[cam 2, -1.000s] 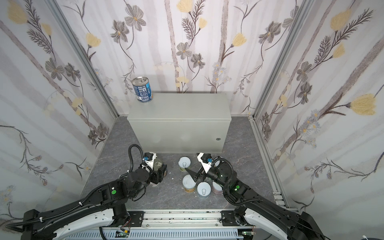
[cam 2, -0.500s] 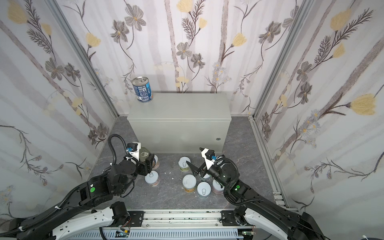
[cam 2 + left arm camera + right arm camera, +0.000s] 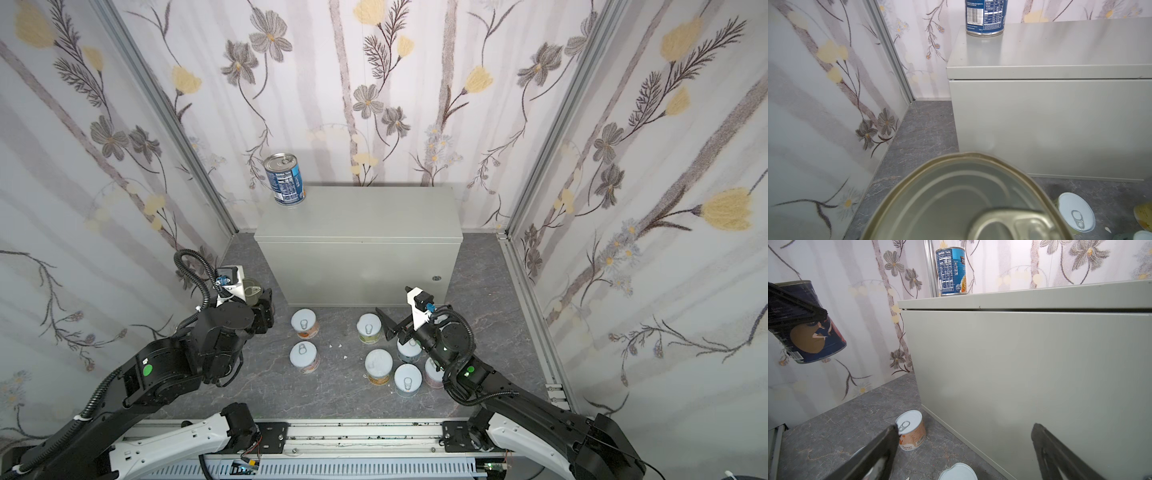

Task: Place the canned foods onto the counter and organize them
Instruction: 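Lift the dark blue gold-lidded can with the left gripper up over the cabinet top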

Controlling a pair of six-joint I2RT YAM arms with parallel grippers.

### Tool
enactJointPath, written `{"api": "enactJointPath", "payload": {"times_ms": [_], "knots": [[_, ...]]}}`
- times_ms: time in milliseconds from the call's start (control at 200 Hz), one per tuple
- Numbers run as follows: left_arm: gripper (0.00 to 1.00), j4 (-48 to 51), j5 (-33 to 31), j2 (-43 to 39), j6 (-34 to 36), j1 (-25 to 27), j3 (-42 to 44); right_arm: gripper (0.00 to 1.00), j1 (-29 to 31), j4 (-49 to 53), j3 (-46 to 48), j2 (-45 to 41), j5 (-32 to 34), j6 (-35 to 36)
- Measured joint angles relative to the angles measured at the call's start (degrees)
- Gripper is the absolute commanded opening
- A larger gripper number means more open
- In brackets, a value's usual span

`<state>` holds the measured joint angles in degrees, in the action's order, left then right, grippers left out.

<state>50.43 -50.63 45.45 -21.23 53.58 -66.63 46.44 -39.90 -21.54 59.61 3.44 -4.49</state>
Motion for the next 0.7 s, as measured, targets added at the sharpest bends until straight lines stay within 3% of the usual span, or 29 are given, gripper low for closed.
{"api": "enactJointPath", "payload": {"times_ms": [395,700], "knots": [[0.0,-4.0,2.3,8.2,7.7,-12.5,-7.3,1.0,0.0,-1.6,-2.9,2.1,2.6,0.0],[0.0,-4.4,7.4,14.6,13.6,-17.3,-14.5,1.0,0.0,-4.2,-2.5,0.4,3.0,-2.0]]}}
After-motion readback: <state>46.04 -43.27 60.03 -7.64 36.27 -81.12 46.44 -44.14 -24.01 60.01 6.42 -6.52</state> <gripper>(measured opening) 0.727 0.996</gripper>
